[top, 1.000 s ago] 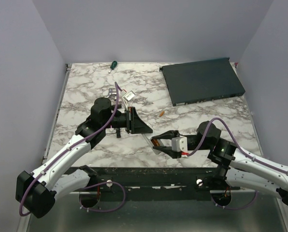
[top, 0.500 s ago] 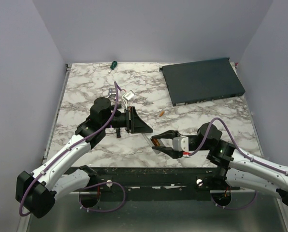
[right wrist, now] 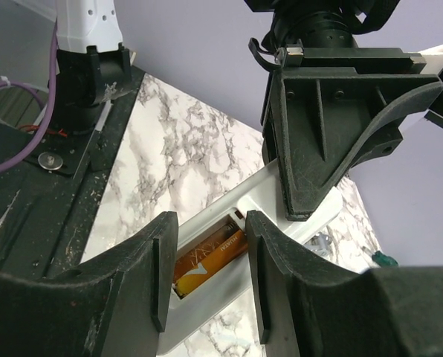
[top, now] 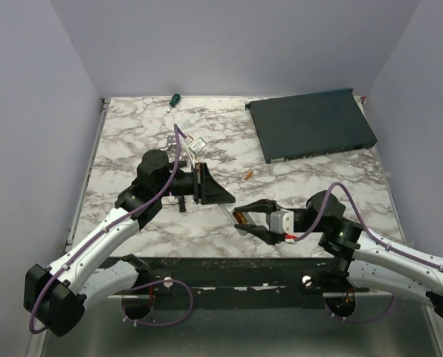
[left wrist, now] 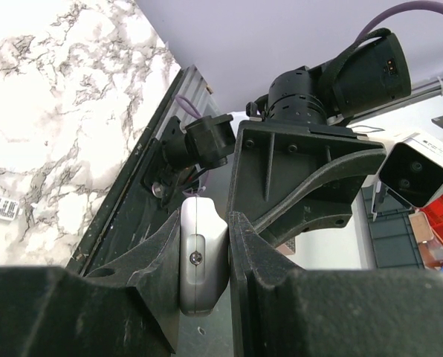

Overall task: Load the batteries into the remote control
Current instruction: Load the battery into the remote control.

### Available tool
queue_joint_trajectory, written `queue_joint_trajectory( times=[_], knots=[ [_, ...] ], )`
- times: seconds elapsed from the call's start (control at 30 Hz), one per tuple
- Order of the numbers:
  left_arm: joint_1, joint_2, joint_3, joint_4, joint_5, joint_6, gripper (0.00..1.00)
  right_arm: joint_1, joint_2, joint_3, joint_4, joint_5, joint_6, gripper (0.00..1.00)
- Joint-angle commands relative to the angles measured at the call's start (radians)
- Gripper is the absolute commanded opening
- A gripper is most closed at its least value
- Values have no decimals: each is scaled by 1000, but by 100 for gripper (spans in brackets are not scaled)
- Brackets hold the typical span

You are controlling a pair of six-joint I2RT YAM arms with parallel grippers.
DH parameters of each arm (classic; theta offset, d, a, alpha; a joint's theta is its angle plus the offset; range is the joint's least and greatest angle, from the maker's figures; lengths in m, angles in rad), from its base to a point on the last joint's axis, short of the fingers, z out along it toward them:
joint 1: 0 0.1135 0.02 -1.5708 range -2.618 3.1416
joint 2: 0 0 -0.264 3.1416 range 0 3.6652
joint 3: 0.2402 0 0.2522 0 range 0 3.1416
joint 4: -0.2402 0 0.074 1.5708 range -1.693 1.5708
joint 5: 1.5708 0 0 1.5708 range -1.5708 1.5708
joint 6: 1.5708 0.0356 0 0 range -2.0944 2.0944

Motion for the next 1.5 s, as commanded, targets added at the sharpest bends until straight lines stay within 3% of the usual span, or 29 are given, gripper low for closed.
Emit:
queue_joint_trajectory(
  times=[0.0,1.47],
  knots=[
    [7,-27,14,86,31,-24,0,1,13,-31,-16,16,27,49],
    [-47,60,67,-45,91,49,0,1,-4,-44,-17,41,1,52]
  ],
)
